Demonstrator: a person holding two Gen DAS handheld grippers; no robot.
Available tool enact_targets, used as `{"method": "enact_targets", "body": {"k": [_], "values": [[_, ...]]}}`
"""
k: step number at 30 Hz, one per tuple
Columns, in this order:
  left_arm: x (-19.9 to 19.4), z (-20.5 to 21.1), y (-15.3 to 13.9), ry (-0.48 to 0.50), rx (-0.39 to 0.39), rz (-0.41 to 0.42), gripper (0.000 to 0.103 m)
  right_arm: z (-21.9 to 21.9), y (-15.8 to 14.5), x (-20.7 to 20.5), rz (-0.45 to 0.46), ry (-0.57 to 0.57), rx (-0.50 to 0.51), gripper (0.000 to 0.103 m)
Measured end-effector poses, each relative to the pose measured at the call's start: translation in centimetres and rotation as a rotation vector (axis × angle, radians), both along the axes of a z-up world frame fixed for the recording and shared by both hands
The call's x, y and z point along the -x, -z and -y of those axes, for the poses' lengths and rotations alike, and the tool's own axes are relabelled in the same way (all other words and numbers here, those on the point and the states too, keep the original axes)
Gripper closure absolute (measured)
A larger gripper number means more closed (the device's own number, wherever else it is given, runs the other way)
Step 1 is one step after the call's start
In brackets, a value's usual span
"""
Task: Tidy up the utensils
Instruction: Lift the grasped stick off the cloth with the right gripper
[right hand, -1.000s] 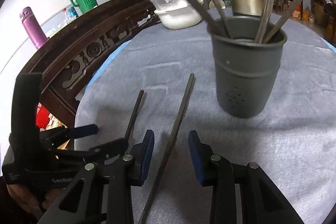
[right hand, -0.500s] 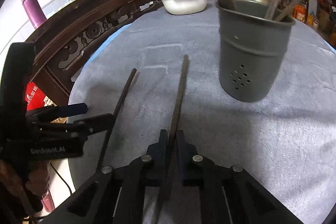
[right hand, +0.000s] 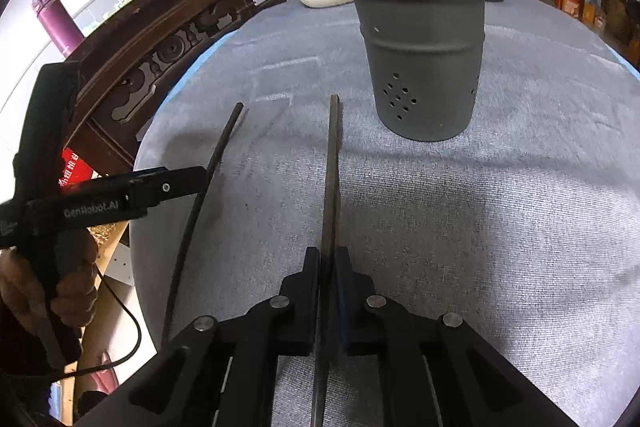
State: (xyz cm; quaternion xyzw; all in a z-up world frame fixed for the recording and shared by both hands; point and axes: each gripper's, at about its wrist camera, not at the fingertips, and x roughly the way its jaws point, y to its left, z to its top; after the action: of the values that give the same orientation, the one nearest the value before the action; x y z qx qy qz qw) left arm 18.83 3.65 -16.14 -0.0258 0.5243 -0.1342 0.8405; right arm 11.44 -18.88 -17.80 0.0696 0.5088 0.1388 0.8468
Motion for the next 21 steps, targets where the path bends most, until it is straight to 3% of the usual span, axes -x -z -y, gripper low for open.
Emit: {"method": "enact_targets", "body": {"k": [9, 16, 21], "values": [[-1.7, 0.5, -0.2, 0.007, 0.03, -0.025, 0.035, -0.3, -0.5, -2.7, -0.001, 0.035, -0.023, 0.089], [-2.6, 1.5, -0.3, 0.017, 0.012, -0.029, 0.037, -1.0, 0.2, -4.0, 0.014, 0.054, 0.017, 0.089], [-3.0, 2.1, -0.1, 0.034, -0.01, -0.02, 0.052, -1.6, 0.3, -4.4, 0.036, 0.033, 0.061, 0.091]]}}
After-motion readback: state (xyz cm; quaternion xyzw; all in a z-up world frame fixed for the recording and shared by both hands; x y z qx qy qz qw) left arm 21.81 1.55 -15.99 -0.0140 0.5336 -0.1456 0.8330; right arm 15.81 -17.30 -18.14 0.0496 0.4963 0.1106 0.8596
